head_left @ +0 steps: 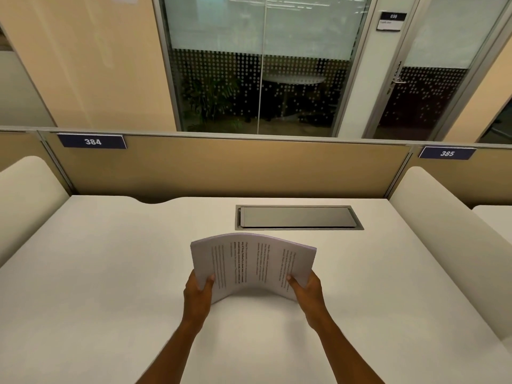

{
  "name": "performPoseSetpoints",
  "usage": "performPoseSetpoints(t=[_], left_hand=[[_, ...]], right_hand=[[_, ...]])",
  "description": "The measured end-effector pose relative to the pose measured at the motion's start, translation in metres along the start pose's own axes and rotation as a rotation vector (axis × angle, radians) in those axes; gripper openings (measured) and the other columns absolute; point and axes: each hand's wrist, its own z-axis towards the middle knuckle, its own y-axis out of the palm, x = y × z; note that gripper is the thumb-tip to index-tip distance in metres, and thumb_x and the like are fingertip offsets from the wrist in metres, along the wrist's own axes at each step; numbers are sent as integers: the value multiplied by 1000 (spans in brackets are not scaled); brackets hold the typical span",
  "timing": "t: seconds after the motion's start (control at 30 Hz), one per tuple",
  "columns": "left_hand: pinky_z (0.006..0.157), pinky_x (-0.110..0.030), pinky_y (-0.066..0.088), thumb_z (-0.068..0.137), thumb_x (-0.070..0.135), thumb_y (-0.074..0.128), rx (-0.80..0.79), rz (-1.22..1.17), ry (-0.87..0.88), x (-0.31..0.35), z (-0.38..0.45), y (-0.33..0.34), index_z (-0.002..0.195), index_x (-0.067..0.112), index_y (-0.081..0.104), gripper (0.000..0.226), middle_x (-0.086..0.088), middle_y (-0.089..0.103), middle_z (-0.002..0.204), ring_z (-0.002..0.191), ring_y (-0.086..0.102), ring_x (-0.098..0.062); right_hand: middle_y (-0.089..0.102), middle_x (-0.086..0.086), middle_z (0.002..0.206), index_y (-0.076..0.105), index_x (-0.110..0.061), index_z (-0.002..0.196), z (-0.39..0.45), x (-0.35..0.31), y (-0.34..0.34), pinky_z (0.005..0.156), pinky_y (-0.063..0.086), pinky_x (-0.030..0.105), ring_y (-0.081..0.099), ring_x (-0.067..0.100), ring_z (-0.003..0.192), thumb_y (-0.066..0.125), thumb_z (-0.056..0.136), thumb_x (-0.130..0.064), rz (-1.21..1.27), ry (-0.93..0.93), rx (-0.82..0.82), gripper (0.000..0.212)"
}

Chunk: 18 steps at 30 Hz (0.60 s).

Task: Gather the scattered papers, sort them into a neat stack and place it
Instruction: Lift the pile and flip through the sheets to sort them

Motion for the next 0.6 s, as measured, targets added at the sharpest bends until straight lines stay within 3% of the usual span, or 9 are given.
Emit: performPoseSetpoints(t=[0.13, 0.2, 0.27, 0.4, 0.6], left_hand=[[77, -39, 61, 98, 15, 52, -57, 50, 44, 18, 15, -7, 129, 12, 51, 31, -12, 65, 116, 101, 66, -28], [80, -47, 61, 98, 16, 53, -113, 88, 93, 30, 27, -11, 129, 10, 52, 32, -12, 66, 116, 102, 67, -30], [79, -46, 61, 96, 26, 55, -179, 143, 139, 46, 38, -16, 129, 11, 52, 36, -11, 66, 115, 99, 68, -29], [69, -28, 60, 85, 40, 51, -305, 261, 213, 81, 58, -24, 125, 17, 53, 46, -4, 68, 109, 94, 70, -22], [79, -40, 60, 85, 38, 52, -458, 381, 265, 125, 80, -33, 122, 16, 56, 43, -5, 69, 110, 97, 70, -24]], right_hand=[[67, -2, 108, 54, -25, 122, 4, -9, -6, 67, 60, 23, 67, 18, 96, 68, 89, -17, 8, -19, -13, 37], [68, -3, 106, 55, -31, 115, 6, -16, -10, 60, 58, 20, 69, 15, 92, 69, 88, -19, 14, -42, -26, 33], [68, -6, 106, 54, -33, 113, 9, -22, -14, 59, 58, 20, 70, 15, 90, 70, 87, -19, 20, -62, -34, 34], [69, 1, 109, 55, -20, 120, 22, -38, -28, 67, 61, 27, 70, 18, 96, 72, 85, -14, 46, -103, -33, 40], [72, 12, 95, 53, -20, 98, 46, -69, -58, 70, 57, 26, 71, 27, 89, 77, 80, -11, 34, -138, 5, 32]])
